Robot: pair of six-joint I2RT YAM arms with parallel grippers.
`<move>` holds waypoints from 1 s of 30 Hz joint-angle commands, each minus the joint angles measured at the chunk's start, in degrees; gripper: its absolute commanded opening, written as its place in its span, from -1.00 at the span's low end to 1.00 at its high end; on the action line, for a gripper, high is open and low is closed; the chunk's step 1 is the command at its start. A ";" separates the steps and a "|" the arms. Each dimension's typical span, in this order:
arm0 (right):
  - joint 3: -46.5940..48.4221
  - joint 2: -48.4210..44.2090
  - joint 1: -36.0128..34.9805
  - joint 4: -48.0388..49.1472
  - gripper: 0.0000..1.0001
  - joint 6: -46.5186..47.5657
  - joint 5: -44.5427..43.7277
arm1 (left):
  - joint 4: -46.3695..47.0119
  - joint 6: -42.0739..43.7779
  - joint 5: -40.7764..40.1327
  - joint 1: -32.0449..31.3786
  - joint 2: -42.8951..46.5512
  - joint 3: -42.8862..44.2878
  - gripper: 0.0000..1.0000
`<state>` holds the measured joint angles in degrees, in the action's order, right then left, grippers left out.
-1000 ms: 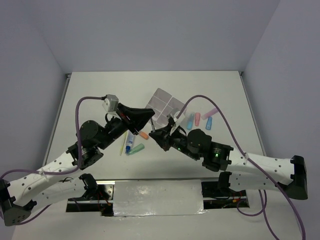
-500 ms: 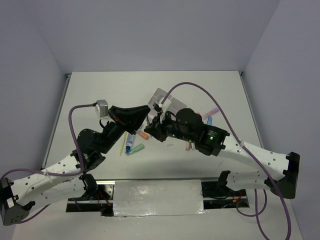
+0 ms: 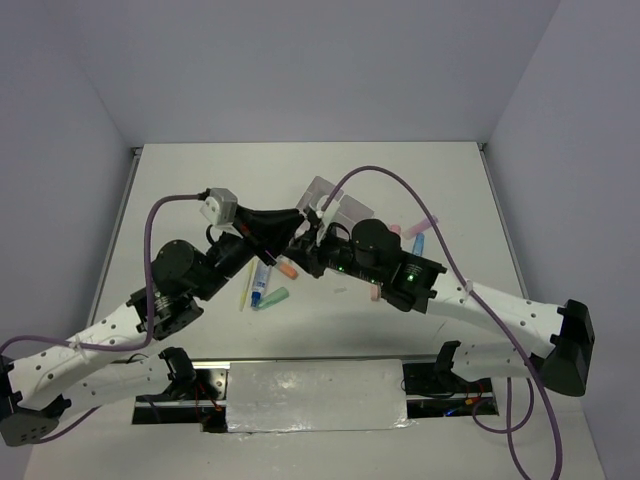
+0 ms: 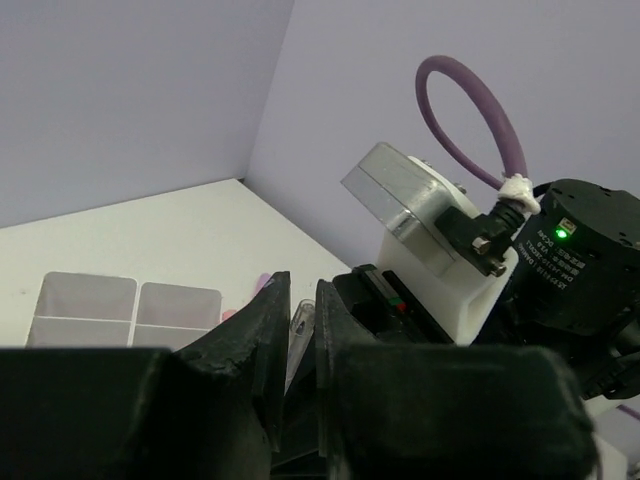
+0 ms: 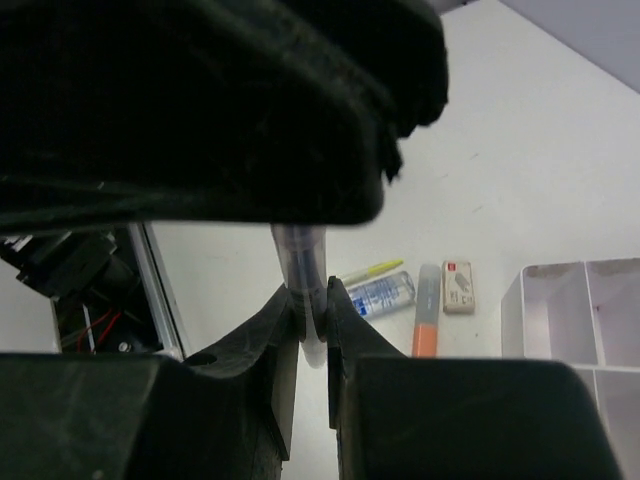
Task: Sort the stationery into containers
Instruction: Close the pen cap on the pen, then place the pen in the storage box.
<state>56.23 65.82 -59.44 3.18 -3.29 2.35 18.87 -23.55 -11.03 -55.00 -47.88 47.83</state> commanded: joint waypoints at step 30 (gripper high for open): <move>-4.99 21.27 25.51 30.48 -1.00 -0.66 -19.93 | -58.78 -2.02 -37.75 -2.74 17.02 7.28 0.99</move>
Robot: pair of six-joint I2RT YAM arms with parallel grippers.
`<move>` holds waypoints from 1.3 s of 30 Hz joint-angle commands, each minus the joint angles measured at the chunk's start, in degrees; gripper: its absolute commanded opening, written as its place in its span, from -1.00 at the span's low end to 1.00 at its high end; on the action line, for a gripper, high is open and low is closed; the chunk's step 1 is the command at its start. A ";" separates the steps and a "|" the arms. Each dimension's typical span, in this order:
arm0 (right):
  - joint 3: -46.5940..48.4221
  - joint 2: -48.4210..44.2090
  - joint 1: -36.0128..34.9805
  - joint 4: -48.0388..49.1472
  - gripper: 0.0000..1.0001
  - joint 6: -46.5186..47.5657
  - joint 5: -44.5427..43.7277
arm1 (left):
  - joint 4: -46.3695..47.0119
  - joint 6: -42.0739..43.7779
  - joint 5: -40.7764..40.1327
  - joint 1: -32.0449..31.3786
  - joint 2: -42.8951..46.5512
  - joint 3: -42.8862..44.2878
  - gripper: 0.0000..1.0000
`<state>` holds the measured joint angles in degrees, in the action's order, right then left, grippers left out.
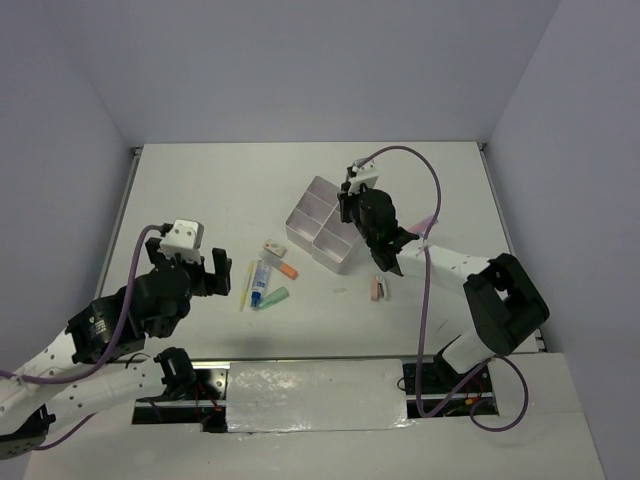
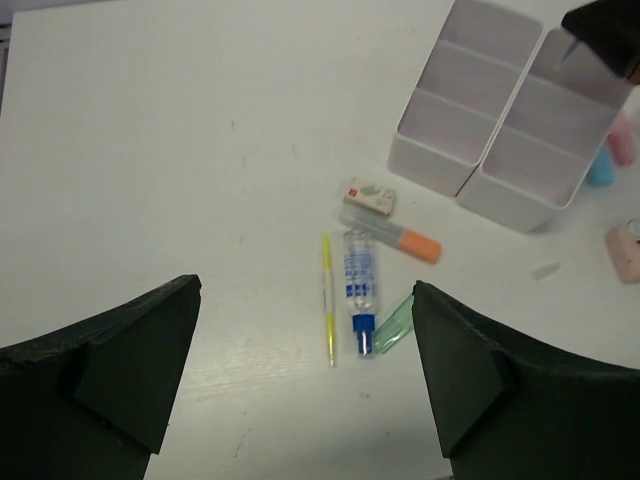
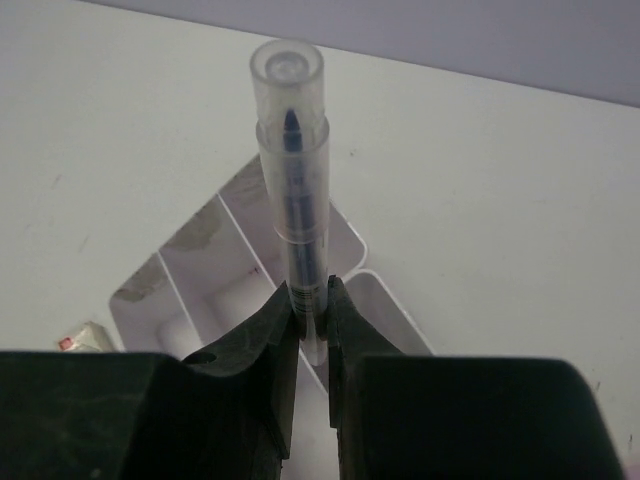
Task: Sort the stationery into containers
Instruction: Place the pen in the storage box.
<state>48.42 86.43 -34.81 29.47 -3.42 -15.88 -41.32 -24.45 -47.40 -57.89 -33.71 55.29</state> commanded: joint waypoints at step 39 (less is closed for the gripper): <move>-8.53 -24.01 -1.75 -4.40 0.35 -8.78 0.24 | -1.76 -16.42 11.84 12.15 -18.62 -1.14 0.99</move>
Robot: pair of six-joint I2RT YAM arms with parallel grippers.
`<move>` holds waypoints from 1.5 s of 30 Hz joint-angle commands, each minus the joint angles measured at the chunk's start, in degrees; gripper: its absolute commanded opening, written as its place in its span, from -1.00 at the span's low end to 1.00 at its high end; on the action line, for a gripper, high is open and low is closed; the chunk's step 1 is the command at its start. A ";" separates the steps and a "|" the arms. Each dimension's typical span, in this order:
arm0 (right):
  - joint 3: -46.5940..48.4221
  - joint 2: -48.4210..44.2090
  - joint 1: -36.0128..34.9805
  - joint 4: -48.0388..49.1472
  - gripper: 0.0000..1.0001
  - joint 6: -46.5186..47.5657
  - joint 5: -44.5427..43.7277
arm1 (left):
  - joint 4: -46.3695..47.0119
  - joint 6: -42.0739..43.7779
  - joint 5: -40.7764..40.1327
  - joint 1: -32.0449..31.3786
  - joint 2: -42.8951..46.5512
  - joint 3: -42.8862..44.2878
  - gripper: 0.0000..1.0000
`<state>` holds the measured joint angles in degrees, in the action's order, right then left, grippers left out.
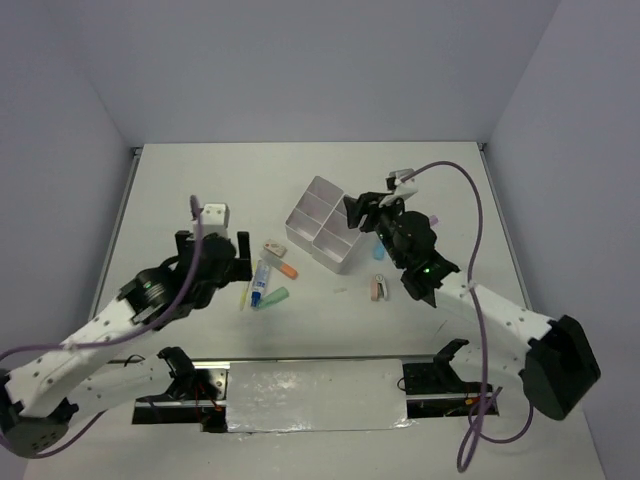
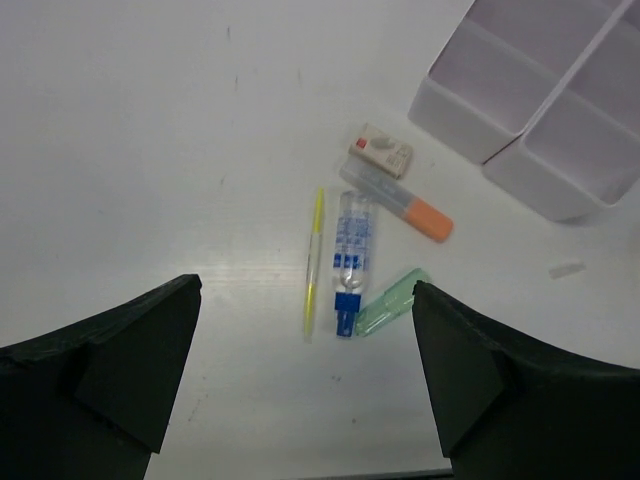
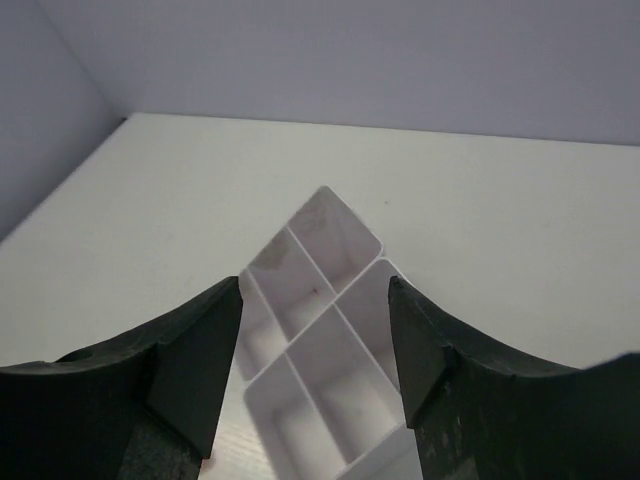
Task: Sort the stationery into containers
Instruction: Place the pen in the storage box, then pick up the pen from the center of the board.
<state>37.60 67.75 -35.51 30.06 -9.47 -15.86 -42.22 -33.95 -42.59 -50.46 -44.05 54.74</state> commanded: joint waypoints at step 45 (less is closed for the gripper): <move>-1.48 -28.46 -7.30 -34.12 0.35 -9.68 17.42 | 20.60 -11.22 25.36 23.39 -41.55 -15.71 -0.04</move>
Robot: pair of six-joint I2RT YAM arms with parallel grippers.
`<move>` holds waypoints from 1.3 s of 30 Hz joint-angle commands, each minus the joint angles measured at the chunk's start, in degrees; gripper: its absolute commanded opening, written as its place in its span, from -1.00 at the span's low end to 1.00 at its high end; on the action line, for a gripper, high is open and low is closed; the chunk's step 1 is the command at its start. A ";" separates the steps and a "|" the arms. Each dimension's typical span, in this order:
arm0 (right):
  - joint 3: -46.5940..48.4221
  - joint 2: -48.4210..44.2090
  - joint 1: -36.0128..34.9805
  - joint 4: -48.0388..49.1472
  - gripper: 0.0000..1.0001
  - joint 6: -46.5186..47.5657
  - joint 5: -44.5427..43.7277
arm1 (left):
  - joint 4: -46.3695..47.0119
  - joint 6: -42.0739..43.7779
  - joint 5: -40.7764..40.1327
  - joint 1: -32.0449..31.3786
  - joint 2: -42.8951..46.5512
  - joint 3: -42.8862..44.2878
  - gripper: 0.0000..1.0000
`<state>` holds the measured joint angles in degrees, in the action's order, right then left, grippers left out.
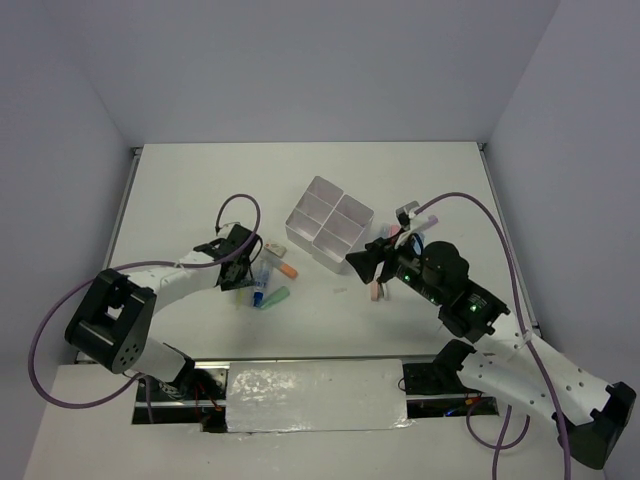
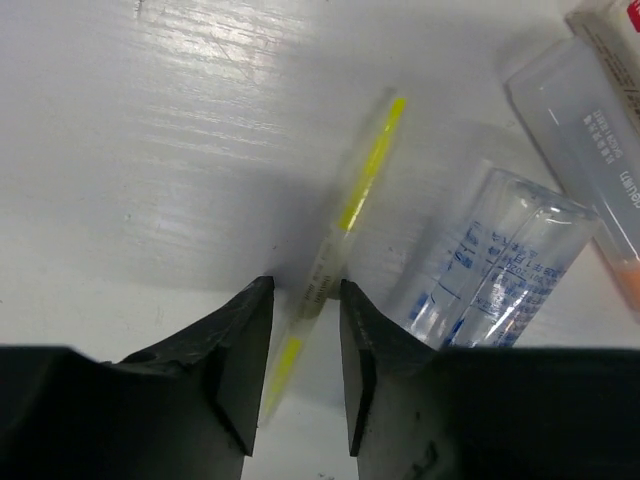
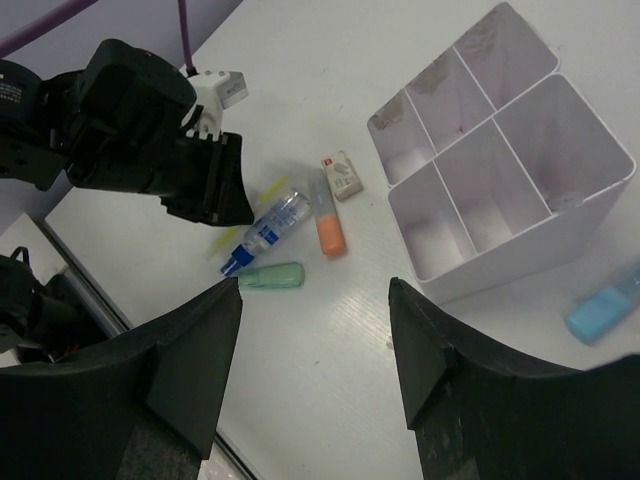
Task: Sort the stationery into containers
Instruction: Pick up the pen from the center of the board.
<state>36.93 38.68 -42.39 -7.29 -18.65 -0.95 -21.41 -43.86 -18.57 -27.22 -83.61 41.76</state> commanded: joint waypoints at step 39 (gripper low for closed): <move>19.75 46.21 -16.76 -35.66 0.43 -72.74 -39.65 | -24.03 19.51 6.26 -2.22 46.34 14.85 -1.00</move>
<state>53.21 81.47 -58.37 -34.68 -78.70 -36.97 -45.34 -28.08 -14.04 -29.08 -38.74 57.14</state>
